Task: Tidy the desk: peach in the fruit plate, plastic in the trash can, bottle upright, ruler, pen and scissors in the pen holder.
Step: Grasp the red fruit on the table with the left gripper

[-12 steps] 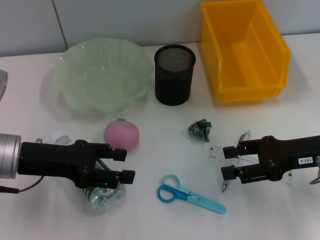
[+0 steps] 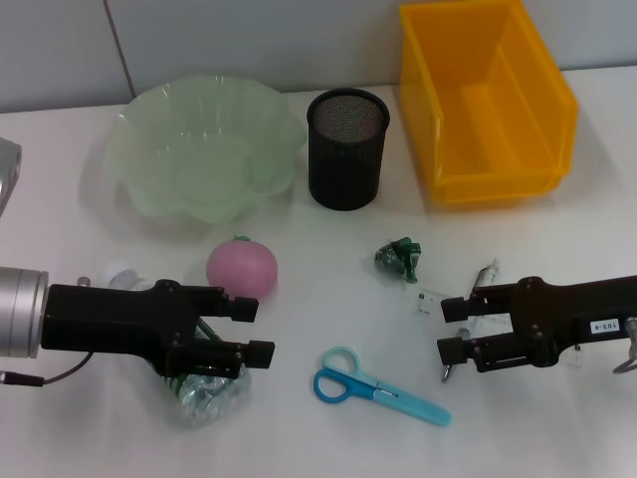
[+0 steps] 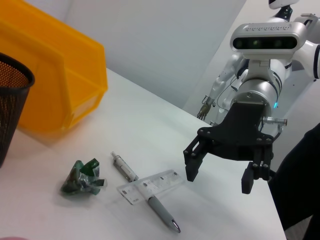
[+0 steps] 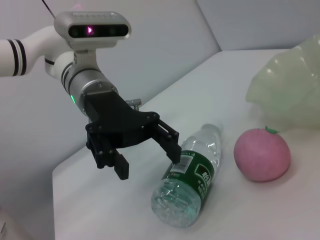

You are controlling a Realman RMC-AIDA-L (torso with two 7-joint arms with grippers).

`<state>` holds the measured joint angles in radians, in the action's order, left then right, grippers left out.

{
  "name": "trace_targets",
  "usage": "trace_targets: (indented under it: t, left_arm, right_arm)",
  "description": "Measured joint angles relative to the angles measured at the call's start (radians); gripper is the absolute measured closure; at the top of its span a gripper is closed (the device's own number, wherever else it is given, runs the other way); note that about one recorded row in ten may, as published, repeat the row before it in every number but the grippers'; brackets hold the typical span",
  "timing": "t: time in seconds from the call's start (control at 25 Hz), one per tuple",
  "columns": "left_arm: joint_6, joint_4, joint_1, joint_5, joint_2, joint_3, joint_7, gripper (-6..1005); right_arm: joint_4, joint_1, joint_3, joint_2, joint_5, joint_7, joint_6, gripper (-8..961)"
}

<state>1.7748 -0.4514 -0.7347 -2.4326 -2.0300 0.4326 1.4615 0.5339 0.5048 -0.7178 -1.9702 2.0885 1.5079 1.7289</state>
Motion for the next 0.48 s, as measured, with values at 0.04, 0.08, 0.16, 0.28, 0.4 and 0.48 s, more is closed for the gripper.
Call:
trace_targets:
  t: [0.04,0.08,0.16,0.28,0.4,0.48]
  left_arm:
    - [0.0,0.0,0.0,0.0,0.0,0.0,0.0,245]
    - [0.0,-0.003,0.0,0.001,-0.001,0.0,-0.006,246]
    - [-0.002,-0.039,-0.005,0.003,-0.011,-0.004,-0.017,246]
    - [-0.006,-0.113,-0.014,0.01,-0.028,0.009,-0.02,246]
    - [-0.029,-0.184,-0.037,0.019,-0.037,0.06,-0.02,246]
    - [-0.06,-0.222,-0.061,0.023,-0.037,0.112,-0.011,247]
  right_arm:
    - [0.0,0.0,0.0,0.0,0.0,0.0,0.0,214]
    - [0.0,0.0,0.0,0.0,0.001,0.0,-0.001,214]
    - [-0.001,-0.001,0.0,0.0,0.001,0.0,-0.001,214]
    - [-0.002,-0.001,0.0,-0.001,0.002,0.0,-0.002,214]
    - [-0.002,-0.001,0.0,-0.001,0.002,0.0,-0.002,214]
    - [-0.002,-0.001,0.0,-0.001,0.002,0.0,-0.002,213]
